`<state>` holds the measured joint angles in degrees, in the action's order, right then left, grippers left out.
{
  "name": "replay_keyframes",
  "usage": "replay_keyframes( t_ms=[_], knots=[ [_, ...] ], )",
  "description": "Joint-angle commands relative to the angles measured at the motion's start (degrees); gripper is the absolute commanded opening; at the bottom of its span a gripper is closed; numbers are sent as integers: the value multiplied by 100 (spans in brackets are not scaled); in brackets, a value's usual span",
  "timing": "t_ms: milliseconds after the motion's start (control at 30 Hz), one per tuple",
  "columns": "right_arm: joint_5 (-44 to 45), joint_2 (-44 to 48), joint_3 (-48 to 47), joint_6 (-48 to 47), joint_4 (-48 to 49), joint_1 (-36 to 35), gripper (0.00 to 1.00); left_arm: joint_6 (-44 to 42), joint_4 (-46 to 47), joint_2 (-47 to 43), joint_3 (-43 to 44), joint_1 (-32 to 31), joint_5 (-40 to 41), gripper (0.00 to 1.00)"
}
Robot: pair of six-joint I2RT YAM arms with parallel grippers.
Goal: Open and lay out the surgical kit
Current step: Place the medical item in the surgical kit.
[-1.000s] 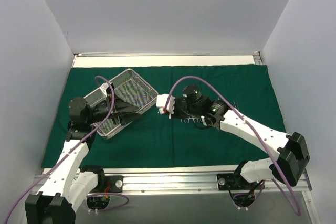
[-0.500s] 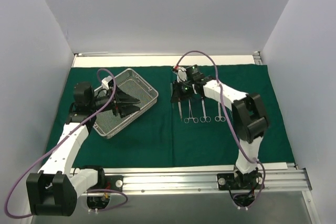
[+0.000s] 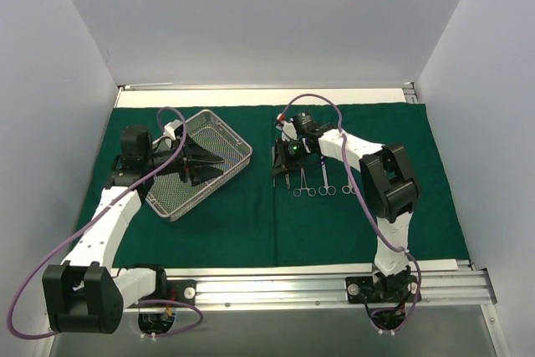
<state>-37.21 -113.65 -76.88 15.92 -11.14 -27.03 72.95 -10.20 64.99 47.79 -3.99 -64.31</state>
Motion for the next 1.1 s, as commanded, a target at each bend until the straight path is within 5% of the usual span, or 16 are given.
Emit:
replay_keyframes(
  t_ms=[0,1067],
  knots=[
    [-190,62,-73,174,-196,31,0,-149,-70,66,257,39,-37,54],
    [-295,-694,-371,-11,-504,189,1,-184,-53,558,556,21,-55,50]
  ],
)
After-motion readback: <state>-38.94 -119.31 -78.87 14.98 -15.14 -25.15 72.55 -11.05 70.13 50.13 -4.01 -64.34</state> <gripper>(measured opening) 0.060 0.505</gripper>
